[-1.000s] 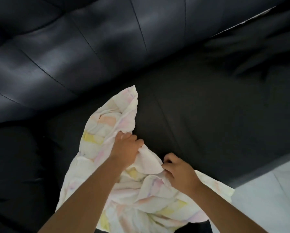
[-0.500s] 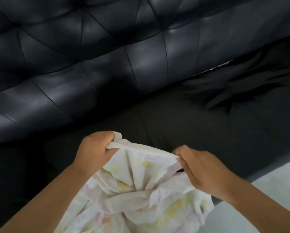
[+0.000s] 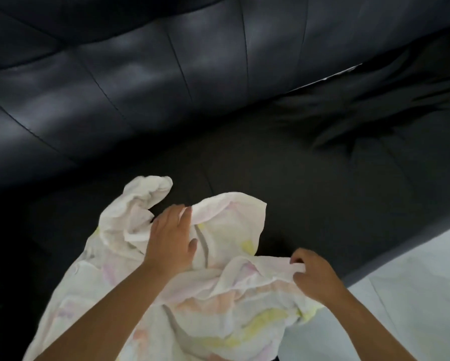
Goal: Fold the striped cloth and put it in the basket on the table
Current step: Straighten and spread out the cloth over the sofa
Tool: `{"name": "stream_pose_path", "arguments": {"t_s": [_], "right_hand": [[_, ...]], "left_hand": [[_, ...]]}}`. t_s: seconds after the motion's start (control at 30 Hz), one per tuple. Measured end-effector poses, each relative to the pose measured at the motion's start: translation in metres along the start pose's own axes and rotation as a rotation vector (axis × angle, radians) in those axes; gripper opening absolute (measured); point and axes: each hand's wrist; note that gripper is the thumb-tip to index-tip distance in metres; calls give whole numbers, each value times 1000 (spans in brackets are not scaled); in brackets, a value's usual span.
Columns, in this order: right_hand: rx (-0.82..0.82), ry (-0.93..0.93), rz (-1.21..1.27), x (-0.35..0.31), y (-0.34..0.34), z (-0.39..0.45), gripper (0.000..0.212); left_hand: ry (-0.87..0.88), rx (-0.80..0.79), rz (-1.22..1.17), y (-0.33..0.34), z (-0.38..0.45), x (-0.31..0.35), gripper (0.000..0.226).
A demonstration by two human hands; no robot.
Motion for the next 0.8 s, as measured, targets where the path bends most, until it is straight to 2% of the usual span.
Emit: {"name": "stream_pose_path", "arguments": {"t_s": [0.03, 0.07, 0.13, 0.2, 0.27, 0.3, 0.37, 0.5, 0.6, 0.63, 0.73, 0.8], "right_hand": [[-8, -58, 23, 0, -2, -3, 33], [-19, -103, 46, -4, -5, -6, 40], [-82, -202, 60, -10, -14, -6, 33], [-154, -285, 51, -17, -20, 0, 23], [-208, -375, -60, -22, -21, 10, 23], [-206, -418, -160, -26, -20, 14, 22], [-145, -511, -279, -29, -19, 28, 20], [89, -670, -6, -29, -11, 59, 11], [130, -592, 209, -35, -5, 74, 7], [70, -512, 298, -37, -5, 77, 7], [-194, -256, 596, -41, -6, 83, 33], [-296, -191, 610, -42, -4, 86, 42]], "left_hand": [[52, 134, -20, -1, 11, 11, 66], [94, 175, -59, -5, 23, 23, 65], [164, 78, -116, -14, 49, 48, 65], [196, -74, -64, -9, 73, 69, 63], [168, -146, -66, 0, 87, 80, 50], [131, -154, -144, 2, 89, 81, 40], [59, -182, -363, 3, 88, 78, 29], [-32, -152, -764, -1, 72, 70, 23], [-60, -214, -925, 4, 59, 66, 21], [-74, -225, -958, 8, 57, 66, 20], [-114, -234, -1002, 18, 53, 68, 19], [-90, -250, -1002, 17, 50, 70, 21]]}}
Point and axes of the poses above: each hand's wrist, its own z-axis towards the middle knuckle, its own y-axis out of the palm, x = y × z, and after that the axes turned 14 degrees about z, right-handed
